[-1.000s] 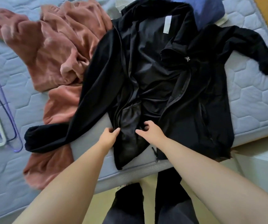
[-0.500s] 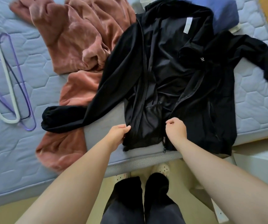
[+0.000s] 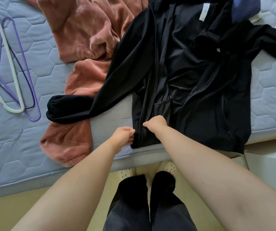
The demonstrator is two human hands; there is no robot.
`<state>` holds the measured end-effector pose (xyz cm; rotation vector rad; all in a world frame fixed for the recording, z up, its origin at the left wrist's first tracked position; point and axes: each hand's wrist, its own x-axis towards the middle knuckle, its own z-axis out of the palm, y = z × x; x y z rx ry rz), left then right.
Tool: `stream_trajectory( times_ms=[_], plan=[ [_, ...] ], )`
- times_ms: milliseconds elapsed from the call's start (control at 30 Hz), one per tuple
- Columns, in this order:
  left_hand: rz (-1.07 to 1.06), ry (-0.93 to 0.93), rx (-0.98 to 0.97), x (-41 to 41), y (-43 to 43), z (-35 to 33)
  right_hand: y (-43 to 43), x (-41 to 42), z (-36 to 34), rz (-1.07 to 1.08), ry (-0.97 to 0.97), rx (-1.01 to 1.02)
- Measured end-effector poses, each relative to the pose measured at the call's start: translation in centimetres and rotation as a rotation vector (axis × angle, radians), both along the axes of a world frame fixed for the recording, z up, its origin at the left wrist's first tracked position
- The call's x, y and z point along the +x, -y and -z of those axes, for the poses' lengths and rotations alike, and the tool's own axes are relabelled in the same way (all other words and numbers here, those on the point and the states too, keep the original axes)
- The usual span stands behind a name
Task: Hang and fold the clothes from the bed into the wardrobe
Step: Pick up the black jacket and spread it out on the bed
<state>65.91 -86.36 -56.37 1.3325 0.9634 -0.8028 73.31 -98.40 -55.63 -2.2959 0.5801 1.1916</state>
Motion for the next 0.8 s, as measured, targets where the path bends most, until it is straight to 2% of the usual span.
stream_trajectory(
  times_ms=[67,100,200,233,300,367,433,467,533,567,600,733,800],
  plan=[
    [-0.077,-0.066,0.101,0.9,0.2,-0.1,0.8,0.2,-0.6,0.128,-0.008,0.180],
    [-0.104,-0.084,0.145,1.1,0.0,0.1,1.2,0.1,-1.0,0.269,-0.013,0.307],
    [-0.287,0.028,0.145,0.9,-0.9,0.2,2.6,-0.2,-2.3,0.687,-0.157,0.704],
    [-0.378,0.020,0.145,0.8,-1.4,0.1,3.0,-0.2,-2.8,0.745,-0.208,0.796],
    [-0.599,-0.123,0.117,0.9,-2.1,0.0,4.2,-0.1,-3.7,0.808,-0.251,0.916],
    [-0.699,-0.189,0.139,1.0,-3.0,-0.3,5.9,0.3,-4.1,0.881,-0.208,0.981],
    [-0.659,-0.167,0.253,0.9,-4.2,-0.2,8.1,1.0,-3.5,1.018,-0.122,0.922],
    [-0.588,-0.168,0.371,0.3,-4.8,-0.2,9.2,1.2,-2.9,1.077,-0.076,0.819],
    [-0.320,-0.163,0.656,-0.7,-6.3,0.0,11.4,1.3,-1.3,1.137,0.000,0.565],
    [-0.185,-0.115,0.735,-1.0,-6.8,0.3,12.2,0.8,-0.9,1.114,0.021,0.482],
    [-0.088,-0.044,0.742,-1.1,-7.0,0.6,12.7,0.2,-0.6,1.035,0.017,0.426],
    [0.102,0.063,0.460,-0.9,-5.5,0.7,12.7,-2.0,0.2,0.538,-0.048,0.301],
    [0.229,0.071,0.438,-0.7,-4.3,0.8,11.8,-2.1,0.6,0.457,-0.016,0.263]
  ],
)
